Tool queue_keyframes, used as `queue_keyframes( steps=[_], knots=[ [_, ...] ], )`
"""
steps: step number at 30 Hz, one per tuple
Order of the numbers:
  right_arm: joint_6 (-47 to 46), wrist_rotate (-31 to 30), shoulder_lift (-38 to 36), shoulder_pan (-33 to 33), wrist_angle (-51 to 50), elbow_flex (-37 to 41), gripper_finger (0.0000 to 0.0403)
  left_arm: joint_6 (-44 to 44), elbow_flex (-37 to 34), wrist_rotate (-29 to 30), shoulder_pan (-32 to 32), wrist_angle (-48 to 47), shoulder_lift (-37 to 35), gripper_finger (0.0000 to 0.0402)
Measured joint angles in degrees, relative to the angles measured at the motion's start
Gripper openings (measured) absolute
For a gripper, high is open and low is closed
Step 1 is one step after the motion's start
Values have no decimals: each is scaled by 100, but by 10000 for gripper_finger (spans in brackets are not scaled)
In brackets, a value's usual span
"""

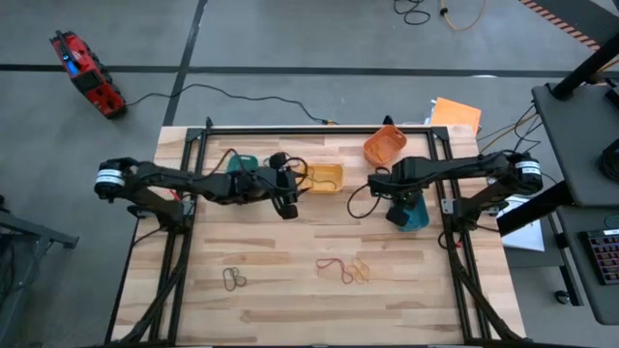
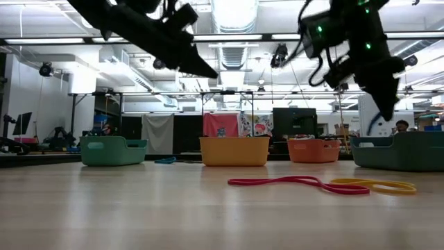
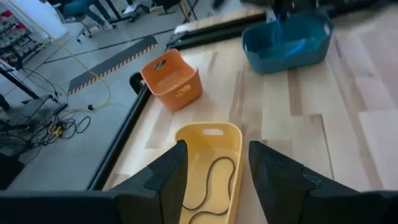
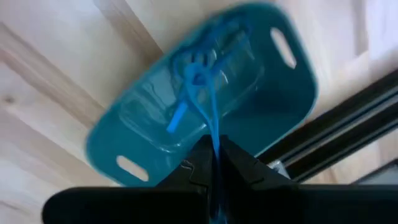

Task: Sort rubber bands into baskets
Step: Put the blue rubberband into the blue bin

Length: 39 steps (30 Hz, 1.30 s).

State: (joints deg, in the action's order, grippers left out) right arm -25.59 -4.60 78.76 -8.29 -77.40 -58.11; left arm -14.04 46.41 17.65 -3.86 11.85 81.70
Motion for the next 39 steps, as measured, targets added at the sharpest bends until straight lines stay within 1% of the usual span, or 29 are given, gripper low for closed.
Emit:
queue_keyframes(
  steps=[4, 8, 11, 16, 39],
  knots=[
    [-100, -2, 4, 0, 28, 250, 12, 159, 0, 0, 0, -331, -303, 155],
    [-103, -4, 4, 0, 49, 315, 12, 272, 0, 0, 0, -629, -503, 155],
    [-97, -18, 4, 0, 200, 315, 13, 322, -1, -2, 0, -800, -546, 155],
    [-87, -205, 2, 0, 472, 315, 13, 422, -4, -4, 0, -1017, -539, 155],
    [-156, -205, 0, 0, 590, 315, 13, 607, -4, -17, 0, -1081, -510, 155]
  ],
)
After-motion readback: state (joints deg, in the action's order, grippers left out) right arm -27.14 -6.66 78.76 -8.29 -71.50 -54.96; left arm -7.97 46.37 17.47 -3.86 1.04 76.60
